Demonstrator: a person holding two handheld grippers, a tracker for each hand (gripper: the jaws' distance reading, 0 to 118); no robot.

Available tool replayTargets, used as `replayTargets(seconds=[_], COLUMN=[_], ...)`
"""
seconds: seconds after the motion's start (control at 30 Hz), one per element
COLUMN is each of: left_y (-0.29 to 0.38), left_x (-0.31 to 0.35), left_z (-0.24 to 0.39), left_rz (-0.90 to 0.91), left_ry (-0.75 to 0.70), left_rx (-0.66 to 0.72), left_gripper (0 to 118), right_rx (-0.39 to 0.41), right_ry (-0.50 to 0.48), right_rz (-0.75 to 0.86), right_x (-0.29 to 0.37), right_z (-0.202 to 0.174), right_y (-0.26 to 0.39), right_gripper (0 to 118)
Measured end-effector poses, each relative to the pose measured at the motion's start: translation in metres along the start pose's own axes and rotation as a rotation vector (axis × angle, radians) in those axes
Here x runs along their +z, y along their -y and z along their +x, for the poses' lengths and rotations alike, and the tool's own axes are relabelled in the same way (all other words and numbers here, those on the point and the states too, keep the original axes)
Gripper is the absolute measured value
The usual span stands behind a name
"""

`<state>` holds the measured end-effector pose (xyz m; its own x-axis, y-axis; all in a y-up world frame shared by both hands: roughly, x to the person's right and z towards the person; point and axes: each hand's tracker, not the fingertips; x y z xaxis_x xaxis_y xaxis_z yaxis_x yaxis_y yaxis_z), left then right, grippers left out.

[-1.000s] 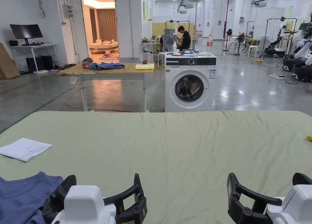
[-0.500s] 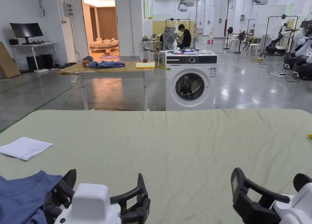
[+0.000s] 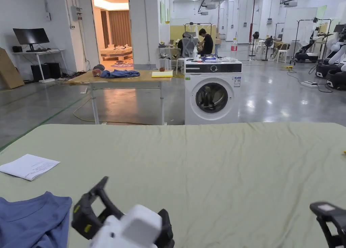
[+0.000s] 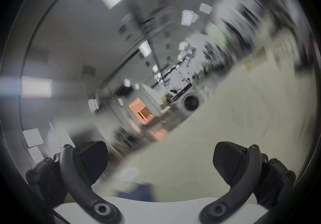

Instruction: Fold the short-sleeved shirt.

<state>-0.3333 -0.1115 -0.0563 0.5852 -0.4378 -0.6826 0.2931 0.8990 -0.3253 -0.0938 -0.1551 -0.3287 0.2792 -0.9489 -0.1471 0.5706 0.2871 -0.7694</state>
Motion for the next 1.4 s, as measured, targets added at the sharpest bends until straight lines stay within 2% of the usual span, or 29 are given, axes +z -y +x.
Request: replayTargets(seconds=[0.07,0.1,0.13,0.17,0.23,0.27,0.33,0.37,0.53,0.7,1.0,1.1,1.4], left_y=[0.0,0.002,0.003,0.004,0.006,0.007,0.005,0.006,0.006,0.002,-0.001,-0.001,0.0], left_x=[0.001,0.004,0.007,0.008,0.01,0.01,0.01,0.01,0.017,0.02,0.02,0.021,0.019], left_z=[-0.032,-0.038,-0.042,-0.045,-0.045,-0.044,-0.038,-0.037,-0.032,-0.03,-0.03,-0.029,-0.029], left_rz=[0.03,0.056,0.072,0.089,0.106,0.104,0.081,0.083,0.113,0.124,0.106,0.102,0.094], left_ry=[0.129,0.134,0.113,0.068,-0.024,-0.066,-0.122,-0.126,-0.089,-0.077,-0.062,-0.062,-0.061], left_rx=[0.406,0.522,0.611,0.636,0.599,0.565,0.498,0.476,0.419,0.405,0.431,0.429,0.433], left_gripper=[110,110,110,110,110,110,110,110,110,110,110,110,110], right_rx=[0.3,0.46,0.666,0.879,1.21,1.298,1.383,1.388,1.292,1.271,1.239,1.265,1.295], right_ry=[-0.043,-0.064,-0.101,-0.149,-0.211,-0.219,-0.192,-0.172,-0.184,-0.157,-0.196,-0.15,-0.171], right_rz=[0.041,0.069,0.116,0.173,0.287,0.323,0.324,0.306,0.216,0.233,0.233,0.243,0.219], right_x=[0.007,0.012,0.017,0.024,0.035,0.035,0.037,0.037,0.03,0.031,0.037,0.036,0.035], right_z=[-0.033,-0.047,-0.063,-0.074,-0.082,-0.083,-0.082,-0.08,-0.068,-0.07,-0.076,-0.077,-0.076], right_y=[-0.003,0.001,0.01,0.022,0.046,0.059,0.075,0.081,0.078,0.076,0.069,0.069,0.071], right_gripper=[116,116,117,117,118,118,118,118,118,118,118,118,118])
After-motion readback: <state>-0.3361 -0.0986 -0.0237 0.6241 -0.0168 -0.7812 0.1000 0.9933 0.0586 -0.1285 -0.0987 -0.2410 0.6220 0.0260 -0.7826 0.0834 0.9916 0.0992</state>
